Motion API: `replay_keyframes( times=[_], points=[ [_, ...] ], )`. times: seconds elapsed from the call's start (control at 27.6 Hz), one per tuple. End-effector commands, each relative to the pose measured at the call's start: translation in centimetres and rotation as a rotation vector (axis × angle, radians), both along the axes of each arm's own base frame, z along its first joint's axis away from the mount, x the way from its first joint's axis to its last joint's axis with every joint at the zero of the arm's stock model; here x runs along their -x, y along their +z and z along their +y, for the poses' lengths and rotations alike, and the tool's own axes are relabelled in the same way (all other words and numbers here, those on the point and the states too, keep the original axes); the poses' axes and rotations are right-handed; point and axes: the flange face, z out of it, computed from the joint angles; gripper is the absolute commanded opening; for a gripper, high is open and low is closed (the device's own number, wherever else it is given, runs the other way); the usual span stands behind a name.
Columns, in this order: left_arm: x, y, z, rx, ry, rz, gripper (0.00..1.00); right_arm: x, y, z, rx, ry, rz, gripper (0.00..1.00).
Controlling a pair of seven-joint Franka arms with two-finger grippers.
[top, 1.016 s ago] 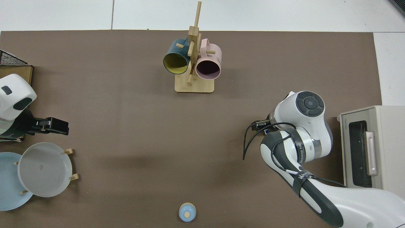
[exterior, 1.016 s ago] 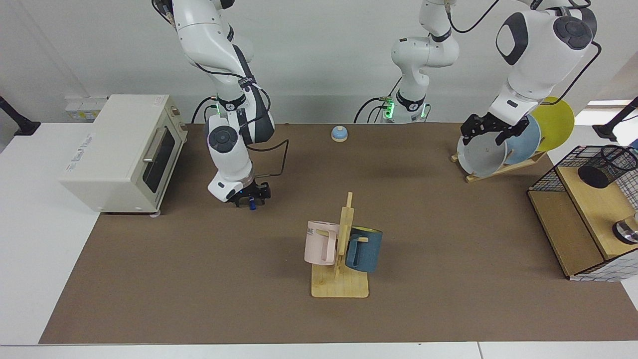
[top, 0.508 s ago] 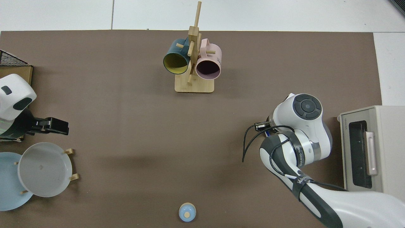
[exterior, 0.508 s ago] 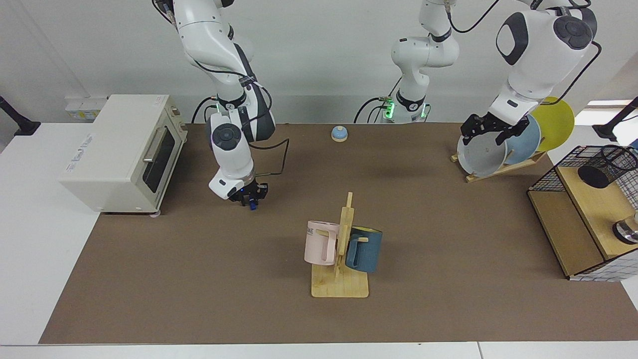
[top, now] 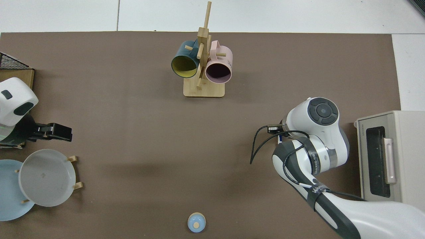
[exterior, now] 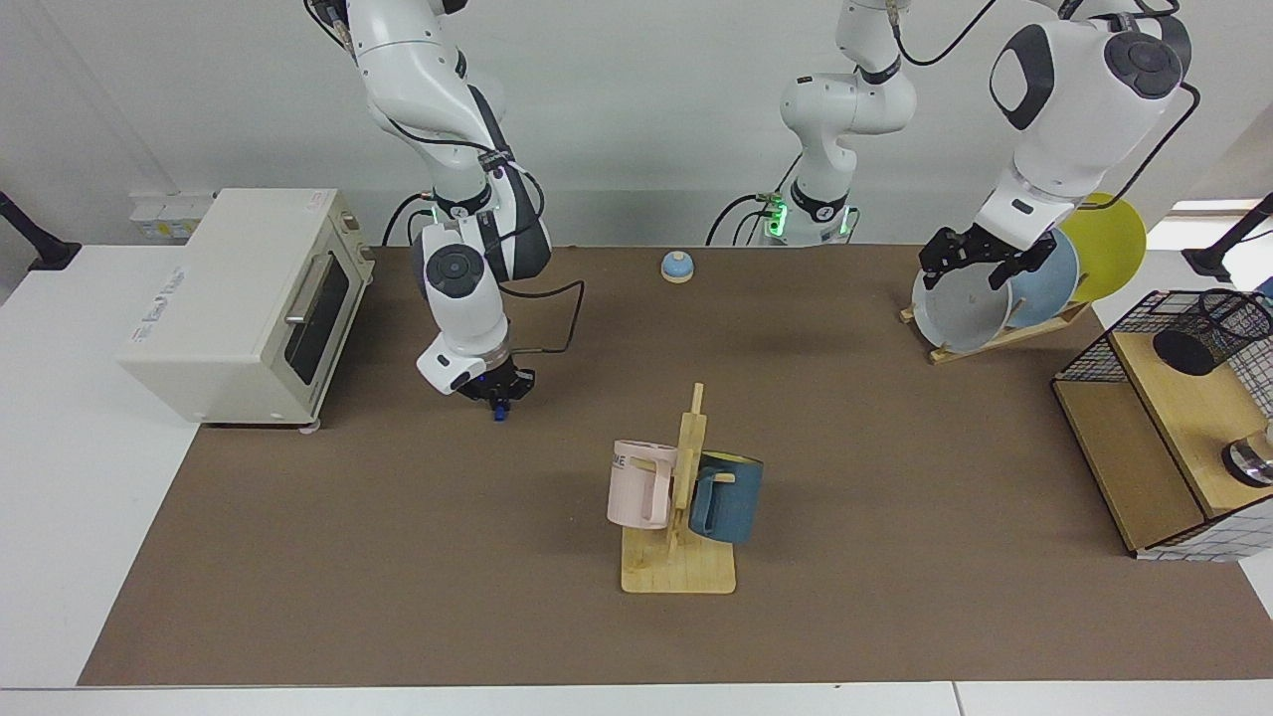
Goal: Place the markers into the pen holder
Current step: 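Close the right gripper on the marker and lift it, then carry the marker to the middle while the left gripper reaches toward it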
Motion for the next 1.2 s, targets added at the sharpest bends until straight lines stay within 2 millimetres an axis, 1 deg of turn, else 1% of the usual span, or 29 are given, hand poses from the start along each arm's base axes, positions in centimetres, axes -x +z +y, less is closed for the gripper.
replay_keyframes(
  times=[0.0,0.07,0.25,0.36,0.51,0.58,0.69,0.8,0.91,0.98,1.05,1.09,1.16],
  points=[
    [0.8,0.0,0.0,0.013,0.012,-0.017,1.0,-1.4,4.5,-0.4,0.004,-0.074,-0.024,0.0],
    [0.9,0.0,0.0,0.014,0.023,-0.015,1.0,-2.0,6.5,-0.3,0.004,-0.122,-0.021,0.0],
    [0.9,0.0,-0.1,0.011,0.048,-0.013,1.0,-2.4,9.8,1.0,-0.027,-0.207,-0.036,0.0],
    [0.9,-0.1,-1.0,0.01,0.034,-0.011,1.0,-2.2,11.5,1.9,-0.053,-0.24,-0.041,0.0],
    [1.0,-0.1,-1.9,0.008,0.023,-0.004,1.0,-1.4,13.7,4.1,-0.044,-0.23,-0.025,0.0],
    [1.1,-0.2,-2.7,0.009,0.012,0.002,1.0,-1.1,15.2,5.2,-0.043,-0.235,-0.026,0.0],
    [1.2,-0.1,-3.7,0.014,0.046,0.004,1.0,-0.4,16.8,7.6,-0.034,-0.275,-0.011,0.0],
    [1.3,-0.1,-5.2,0.019,0.068,0.006,1.0,0.5,17.8,9.4,-0.031,-0.307,-0.001,0.0],
    [1.5,-0.2,-6.1,0.032,0.105,0.018,1.0,1.5,18.6,10.9,-0.031,-0.333,-0.006,0.0],
    [1.8,0.0,-6.6,0.036,0.121,0.028,1.0,1.9,18.9,11.7,-0.036,-0.358,-0.005,0.0],
    [2.1,0.0,-7.2,0.036,0.102,0.035,1.0,2.2,19.3,12.1,-0.056,-0.379,0.003,0.0],
    [2.3,0.0,-7.8,0.035,0.093,0.038,1.0,2.3,19.3,12.3,-0.07,-0.388,0.013,0.0],
    [2.6,0.0,-9.6,0.034,0.059,0.039,1.0,2.5,19.4,12.8,-0.1,-0.409,0.036,0.0]
  ],
)
